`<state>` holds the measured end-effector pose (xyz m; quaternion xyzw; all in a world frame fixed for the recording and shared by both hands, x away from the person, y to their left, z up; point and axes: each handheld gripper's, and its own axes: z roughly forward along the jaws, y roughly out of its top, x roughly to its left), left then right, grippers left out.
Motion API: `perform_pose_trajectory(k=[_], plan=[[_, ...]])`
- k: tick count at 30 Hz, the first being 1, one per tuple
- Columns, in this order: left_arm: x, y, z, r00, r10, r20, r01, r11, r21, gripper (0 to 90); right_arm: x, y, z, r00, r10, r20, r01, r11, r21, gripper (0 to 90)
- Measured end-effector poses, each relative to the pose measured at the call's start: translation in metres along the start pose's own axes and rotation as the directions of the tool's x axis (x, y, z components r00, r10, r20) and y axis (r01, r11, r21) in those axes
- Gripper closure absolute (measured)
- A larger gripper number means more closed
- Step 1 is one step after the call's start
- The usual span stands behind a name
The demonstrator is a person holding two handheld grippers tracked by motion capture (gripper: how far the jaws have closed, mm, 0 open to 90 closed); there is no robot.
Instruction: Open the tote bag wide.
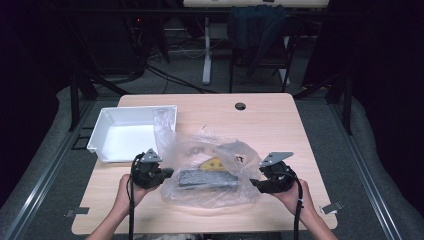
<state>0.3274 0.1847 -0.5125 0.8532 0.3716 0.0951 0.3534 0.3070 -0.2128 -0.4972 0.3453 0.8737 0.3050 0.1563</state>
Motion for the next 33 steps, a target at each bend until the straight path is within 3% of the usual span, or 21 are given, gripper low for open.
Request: perform_pose_trajectory(k=[3, 6, 10, 12, 14, 23, 28, 33], plan=[[-0.001, -0.003, -0.003, 1.0, 0.001, 0.004, -0.001, 1.0, -0.006, 85.7, 0.01, 0.005, -0.004, 0.9992, -0.036, 0.015, 0.037, 0.999, -0.038, 34.0], [-0.003, -0.004, -0.004, 0.9999, 0.016, -0.002, -0.016, 0.9996, -0.023, 85.6, 0.018, 0.011, -0.005, 0.9984, -0.045, 0.034, 0.047, 0.997, -0.062, 36.8], [-0.006, -0.005, -0.006, 0.9993, 0.037, 0.01, -0.037, 0.9989, -0.029, 85.6, 0.021, 0.017, -0.005, 0.998, -0.042, 0.046, 0.046, 0.994, -0.098, 72.2], [-0.008, -0.007, -0.007, 0.9988, 0.048, 0.008, -0.048, 0.9985, -0.026, 85.7, 0.018, 0.018, -0.007, 0.9993, -0.023, 0.029, 0.026, 0.993, -0.115, 84.6], [-0.01, -0.008, -0.009, 0.9985, 0.052, 0.014, -0.052, 0.9981, -0.033, 85.7, 0.013, 0.017, -0.009, 0.9999, 0.012, 0.01, -0.011, 0.991, -0.131, 90.0], [-0.012, -0.013, -0.014, 0.9973, 0.065, 0.033, -0.064, 0.9973, -0.036, 85.6, -0.005, 0.006, -0.017, 0.9932, 0.107, -0.045, -0.113, 0.982, -0.149, 90.0], [-0.012, -0.015, -0.01, 0.9985, 0.05, 0.022, -0.05, 0.9987, -0.011, 85.5, -0.012, 0.001, -0.015, 0.9902, 0.13, -0.052, -0.135, 0.984, -0.119, 90.0], [-0.014, -0.016, -0.005, 0.9972, 0.065, 0.036, -0.066, 0.9976, 0.021, 85.6, -0.014, -0.001, -0.008, 0.9877, 0.139, -0.071, -0.144, 0.987, -0.067, 90.0]])
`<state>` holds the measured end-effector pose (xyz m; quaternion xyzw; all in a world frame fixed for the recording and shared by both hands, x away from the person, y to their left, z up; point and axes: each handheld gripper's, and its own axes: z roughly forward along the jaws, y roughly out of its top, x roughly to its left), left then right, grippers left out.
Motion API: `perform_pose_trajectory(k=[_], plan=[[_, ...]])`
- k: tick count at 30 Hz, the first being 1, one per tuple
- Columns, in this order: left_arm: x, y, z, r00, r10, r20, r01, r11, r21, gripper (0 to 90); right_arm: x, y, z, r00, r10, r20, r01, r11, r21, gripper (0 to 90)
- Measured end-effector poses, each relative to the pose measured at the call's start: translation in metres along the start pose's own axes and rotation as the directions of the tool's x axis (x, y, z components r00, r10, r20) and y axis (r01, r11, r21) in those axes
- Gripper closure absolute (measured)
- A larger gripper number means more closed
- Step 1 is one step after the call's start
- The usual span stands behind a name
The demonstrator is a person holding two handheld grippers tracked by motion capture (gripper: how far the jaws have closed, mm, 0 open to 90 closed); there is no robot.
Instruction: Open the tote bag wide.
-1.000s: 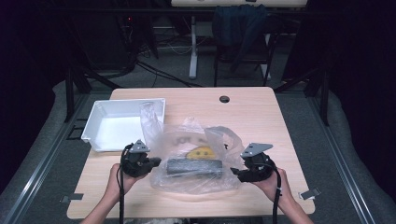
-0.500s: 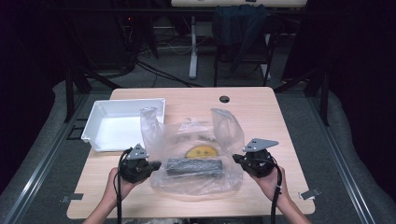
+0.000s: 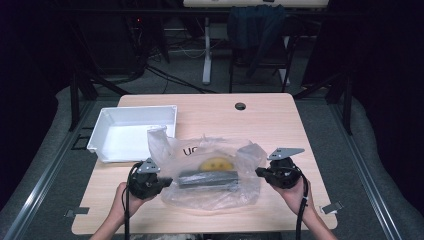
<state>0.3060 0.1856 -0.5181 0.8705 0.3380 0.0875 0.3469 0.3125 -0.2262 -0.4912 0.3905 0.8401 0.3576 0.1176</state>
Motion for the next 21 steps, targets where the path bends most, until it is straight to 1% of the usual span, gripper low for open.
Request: perform_pose_trajectory(k=[1, 3, 5, 8, 9, 10, 11, 12, 13, 14, 15, 16, 17, 18, 19, 21], plan=[[0.0, 0.0, 0.001, 1.0, 0.004, 0.0, -0.004, 1.0, 0.005, 85.6, -0.001, -0.001, 0.002, 1.0, 0.005, -0.005, -0.005, 1.0, 0.013, 90.0], [-0.001, -0.001, 0.003, 0.9999, 0.003, 0.017, -0.003, 0.9998, 0.019, 85.6, -0.003, -0.002, 0.005, 1.0, 0.003, -0.007, -0.003, 0.999, 0.033, 90.0], [-0.001, -0.001, 0.004, 0.9998, 0.015, 0.016, -0.016, 0.9994, 0.031, 85.6, -0.005, -0.004, 0.007, 0.9999, 0.012, -0.007, -0.012, 0.999, 0.05, 90.0], [-0.001, -0.002, 0.006, 0.9996, 0.012, 0.026, -0.013, 0.9988, 0.047, 85.7, -0.008, -0.005, 0.01, 0.9998, 0.014, -0.013, -0.013, 0.996, 0.085, 90.0], [-0.001, -0.002, 0.006, 0.9997, 0.019, 0.018, -0.02, 0.9983, 0.055, 85.7, -0.009, -0.006, 0.011, 0.9998, 0.018, -0.008, -0.017, 0.996, 0.089, 90.0], [-0.001, -0.003, 0.007, 0.9997, 0.017, 0.019, -0.018, 0.9979, 0.061, 85.7, -0.009, -0.007, 0.012, 0.9996, 0.022, -0.016, -0.02, 0.994, 0.103, 90.0], [0.0, -0.003, 0.008, 0.9996, 0.025, 0.01, -0.026, 0.9973, 0.069, 85.7, -0.01, -0.007, 0.014, 0.9997, 0.02, -0.017, -0.018, 0.994, 0.112, 90.0], [0.0, -0.004, 0.009, 0.9998, 0.013, 0.016, -0.014, 0.9971, 0.075, 85.7, -0.01, -0.008, 0.015, 0.9996, 0.018, -0.021, -0.015, 0.993, 0.119, 90.0], [0.001, -0.004, 0.009, 0.9996, 0.024, 0.015, -0.025, 0.9959, 0.087, 85.7, -0.01, -0.009, 0.016, 0.9994, 0.025, -0.023, -0.022, 0.992, 0.124, 90.0], [0.002, -0.005, 0.01, 0.9995, 0.026, 0.017, -0.027, 0.9955, 0.091, 85.7, -0.01, -0.009, 0.017, 0.9997, 0.016, -0.02, -0.013, 0.99, 0.141, 90.0], [0.002, -0.005, 0.01, 0.9994, 0.031, 0.013, -0.032, 0.9946, 0.099, 85.7, -0.01, -0.009, 0.019, 0.9995, 0.014, -0.027, -0.01, 0.989, 0.149, 90.0], [0.002, -0.005, 0.011, 0.9995, 0.026, 0.019, -0.028, 0.9943, 0.103, 85.7, -0.009, -0.01, 0.02, 0.9995, 0.014, -0.027, -0.01, 0.987, 0.158, 90.0], [0.003, -0.005, 0.011, 0.9993, 0.036, 0.01, -0.037, 0.993, 0.113, 85.7, -0.009, -0.01, 0.021, 0.9996, 0.01, -0.027, -0.005, 0.986, 0.167, 90.0], [0.003, -0.006, 0.012, 0.9994, 0.032, 0.012, -0.033, 0.9934, 0.11, 85.7, -0.009, -0.011, 0.023, 0.9995, 0.015, -0.029, -0.01, 0.985, 0.173, 90.0], [0.003, -0.006, 0.012, 0.9994, 0.03, 0.015, -0.032, 0.9932, 0.112, 85.7, -0.009, -0.011, 0.024, 0.9995, 0.006, -0.032, 0.0, 0.983, 0.183, 90.0], [0.004, -0.007, 0.013, 0.9993, 0.032, 0.018, -0.034, 0.9921, 0.121, 85.7, -0.009, -0.012, 0.027, 0.9992, 0.008, -0.039, 0.0, 0.98, 0.201, 90.0]])
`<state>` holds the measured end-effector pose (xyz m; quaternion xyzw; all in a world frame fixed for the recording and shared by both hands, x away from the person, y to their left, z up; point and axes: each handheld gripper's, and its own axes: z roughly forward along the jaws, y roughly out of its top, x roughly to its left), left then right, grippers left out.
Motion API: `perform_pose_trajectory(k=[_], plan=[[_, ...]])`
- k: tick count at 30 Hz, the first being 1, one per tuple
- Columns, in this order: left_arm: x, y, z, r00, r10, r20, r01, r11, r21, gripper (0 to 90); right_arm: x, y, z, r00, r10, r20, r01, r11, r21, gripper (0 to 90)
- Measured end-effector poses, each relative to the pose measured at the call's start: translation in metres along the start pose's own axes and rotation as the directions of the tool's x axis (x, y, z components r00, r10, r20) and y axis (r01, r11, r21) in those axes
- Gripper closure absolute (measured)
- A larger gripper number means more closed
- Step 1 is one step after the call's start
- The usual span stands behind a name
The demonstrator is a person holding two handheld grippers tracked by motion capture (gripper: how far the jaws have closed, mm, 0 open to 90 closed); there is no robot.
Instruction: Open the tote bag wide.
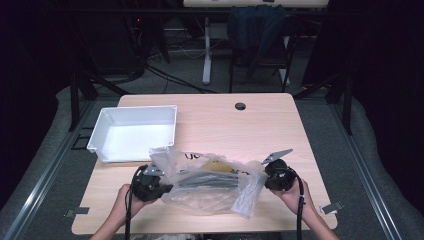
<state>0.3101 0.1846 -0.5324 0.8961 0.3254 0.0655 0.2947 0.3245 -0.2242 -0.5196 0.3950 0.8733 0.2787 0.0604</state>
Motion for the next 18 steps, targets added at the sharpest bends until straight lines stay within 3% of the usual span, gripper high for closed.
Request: perform_pose_trajectory(k=[3, 6, 8, 9, 10, 16, 18], plan=[[0.0014, -0.0005, 0.0018, 0.9999, 0.012, 0.008, -0.012, 0.9996, 0.024, 85.7, 0.0006, -0.0007, 0.0052, 0.9999, 0.007, -0.009, -0.007, 1.0, 0.021, 90.0], [-0.0023, -0.001, 0.0044, 0.9996, -0.018, 0.02, 0.018, 0.9998, 0.01, 85.8, 0.0008, -0.0011, 0.0069, 0.9999, -0.004, -0.016, 0.005, 0.998, 0.055, 90.0], [-0.0023, -0.001, 0.0046, 0.9996, -0.014, 0.025, 0.013, 0.9997, 0.02, 86.0, 0.0021, -0.0027, 0.0078, 0.9996, 0.013, -0.026, -0.012, 0.999, 0.046, 90.0], [-0.0023, -0.0011, 0.0049, 0.9993, -0.011, 0.036, 0.01, 0.9995, 0.028, 86.2, 0.001, -0.0024, 0.0066, 0.9995, -0.002, -0.031, 0.004, 0.998, 0.067, 90.0], [-0.0053, -0.0018, 0.0071, 0.9988, -0.042, 0.025, 0.042, 0.9991, 0.004, 86.3, 0.0009, -0.0028, 0.0071, 0.9993, -0.003, -0.037, 0.006, 0.997, 0.078, 90.0], [-0.0039, -0.0018, 0.0076, 0.9992, -0.004, 0.039, 0.002, 0.9987, 0.05, 86.5, 0.0013, -0.0037, 0.0089, 0.9979, -0.003, -0.064, 0.01, 0.994, 0.113, 90.0], [-0.0029, -0.0022, 0.0079, 0.9989, -0.012, 0.045, 0.01, 0.9982, 0.059, 86.5, 0.0007, -0.0044, 0.0095, 0.9977, -0.009, -0.067, 0.018, 0.991, 0.131, 90.0]])
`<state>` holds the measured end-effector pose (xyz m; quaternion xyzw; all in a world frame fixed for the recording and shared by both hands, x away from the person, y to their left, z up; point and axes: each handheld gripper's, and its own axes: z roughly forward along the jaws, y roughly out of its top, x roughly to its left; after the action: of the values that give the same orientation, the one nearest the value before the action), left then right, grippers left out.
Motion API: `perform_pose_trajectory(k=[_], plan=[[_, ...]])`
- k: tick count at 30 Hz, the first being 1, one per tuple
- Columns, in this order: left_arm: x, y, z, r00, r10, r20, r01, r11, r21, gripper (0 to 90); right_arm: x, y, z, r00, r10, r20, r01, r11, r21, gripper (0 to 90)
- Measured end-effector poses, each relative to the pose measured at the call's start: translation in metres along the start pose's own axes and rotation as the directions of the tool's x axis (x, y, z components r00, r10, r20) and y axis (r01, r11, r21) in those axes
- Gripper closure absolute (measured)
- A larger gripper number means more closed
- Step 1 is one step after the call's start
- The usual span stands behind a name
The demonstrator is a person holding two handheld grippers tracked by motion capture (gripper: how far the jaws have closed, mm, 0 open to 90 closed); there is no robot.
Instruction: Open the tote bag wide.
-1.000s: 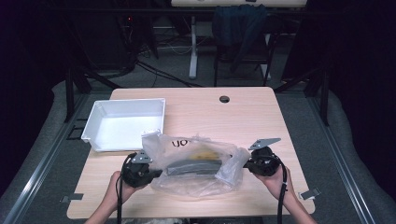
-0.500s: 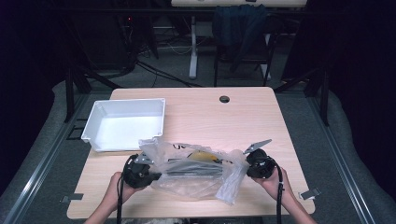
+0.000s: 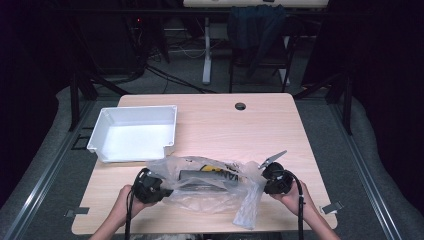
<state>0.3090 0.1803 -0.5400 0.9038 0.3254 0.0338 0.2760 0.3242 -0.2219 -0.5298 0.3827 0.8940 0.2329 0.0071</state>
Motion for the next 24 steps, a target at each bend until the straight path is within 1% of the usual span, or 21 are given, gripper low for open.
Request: perform_pose_trajectory(k=[1, 2, 4, 5, 7, 8, 9, 10, 11, 12, 13, 14, 15, 16, 17, 19, 20, 21, 22, 23, 24], plan=[[0.0, 0.0, 0.0, 1.0, 0.003, -0.001, -0.003, 1.0, 0.002, 86.5, 0.0, 0.0, 0.001, 1.0, 0.003, -0.006, -0.003, 1.0, 0.0, 90.0], [0.001, 0.0, 0.0, 1.0, 0.002, -0.002, -0.002, 1.0, 0.005, 86.5, -0.001, 0.0, 0.0, 1.0, -0.007, -0.002, 0.008, 1.0, 0.017, 90.0], [0.0, 0.0, 0.001, 1.0, 0.001, -0.002, -0.001, 1.0, 0.007, 86.5, 0.0, 0.0, 0.002, 1.0, -0.002, -0.006, 0.002, 1.0, 0.012, 90.0], [0.0, 0.0, 0.002, 1.0, -0.009, 0.004, 0.009, 0.9999, 0.007, 86.5, 0.0, 0.001, 0.003, 0.9999, -0.008, -0.008, 0.009, 1.0, 0.025, 90.0], [0.0, -0.001, 0.002, 1.0, -0.006, 0.006, 0.006, 0.9998, 0.019, 86.5, 0.002, 0.001, 0.006, 0.9998, -0.011, -0.017, 0.012, 0.999, 0.034, 90.0], [0.0, -0.001, 0.002, 0.9998, -0.021, 0.008, 0.02, 0.9997, 0.011, 86.4, 0.003, 0.001, 0.006, 0.9997, -0.012, -0.022, 0.013, 0.999, 0.033, 90.0], [0.0, -0.001, 0.002, 0.9998, -0.02, 0.007, 0.02, 0.9997, 0.015, 86.4, 0.004, 0.0, 0.007, 0.9997, -0.002, -0.023, 0.002, 1.0, 0.016, 90.0], [0.0, -0.001, 0.002, 0.9998, -0.018, 0.003, 0.018, 0.9998, 0.013, 86.1, 0.003, 0.001, 0.006, 0.9997, -0.012, -0.024, 0.012, 1.0, 0.026, 90.0], [0.0, -0.001, 0.001, 1.0, 0.0, -0.005, 0.0, 0.9998, 0.018, 85.2, 0.002, 0.001, 0.005, 0.9997, -0.018, -0.018, 0.019, 0.999, 0.029, 90.0], [0.002, 0.0, 0.0, 0.9994, 0.027, -0.021, -0.026, 0.9993, 0.028, 81.5, 0.002, 0.001, 0.004, 0.9998, -0.015, -0.016, 0.015, 1.0, 0.027, 90.0], [0.002, 0.0, -0.001, 0.9997, 0.009, -0.025, -0.009, 0.9999, 0.013, 74.4, 0.002, 0.001, 0.005, 0.9998, -0.016, -0.015, 0.016, 0.999, 0.028, 90.0], [0.001, 0.001, -0.001, 0.9995, -0.019, -0.024, 0.019, 0.9996, -0.019, 68.3, 0.002, 0.0, 0.006, 0.9998, 0.001, -0.018, -0.001, 1.0, 0.012, 90.0], [0.002, 0.001, -0.005, 0.9994, -0.008, -0.034, 0.008, 0.9998, -0.018, 62.0, 0.001, 0.001, 0.006, 0.9998, -0.015, -0.017, 0.015, 0.999, 0.036, 90.0], [0.005, 0.002, -0.01, 0.9989, 0.025, -0.038, -0.025, 0.9997, 0.003, 53.5, 0.001, 0.001, 0.006, 0.9997, -0.02, -0.014, 0.021, 0.999, 0.044, 90.0], [0.005, 0.002, -0.014, 0.999, 0.012, -0.043, -0.013, 0.9996, -0.025, 48.1, 0.001, 0.001, 0.006, 0.9997, -0.021, -0.012, 0.022, 0.999, 0.041, 90.0], [0.003, 0.0, -0.021, 0.9988, -0.008, -0.048, 0.004, 0.9969, -0.079, 42.9, 0.001, 0.001, 0.007, 0.9997, -0.018, -0.016, 0.019, 0.999, 0.036, 90.0], [0.002, 0.0, -0.024, 0.9987, -0.007, -0.051, 0.002, 0.9952, -0.097, 40.0, 0.002, 0.001, 0.009, 0.9998, 0.002, -0.021, -0.002, 1.0, 0.014, 90.0], [0.0, 0.0, -0.027, 0.9979, -0.015, -0.063, 0.008, 0.9931, -0.117, 38.6, 0.001, 0.001, 0.009, 0.9997, -0.011, -0.021, 0.012, 0.999, 0.034, 90.0], [-0.001, 0.001, -0.03, 0.9973, -0.017, -0.071, 0.007, 0.9905, -0.137, 38.1, 0.001, 0.002, 0.009, 0.9998, -0.013, -0.014, 0.014, 0.999, 0.037, 90.0], [-0.003, 0.002, -0.031, 0.9976, -0.017, -0.067, 0.006, 0.9874, -0.158, 38.4, 0.001, 0.002, 0.009, 0.9998, -0.016, -0.008, 0.017, 0.999, 0.041, 90.0], [-0.004, 0.003, -0.032, 0.9964, -0.01, -0.084, -0.005, 0.9844, -0.176, 39.8, 0.001, 0.002, 0.009, 0.9998, -0.015, -0.011, 0.015, 0.999, 0.039, 90.0]])
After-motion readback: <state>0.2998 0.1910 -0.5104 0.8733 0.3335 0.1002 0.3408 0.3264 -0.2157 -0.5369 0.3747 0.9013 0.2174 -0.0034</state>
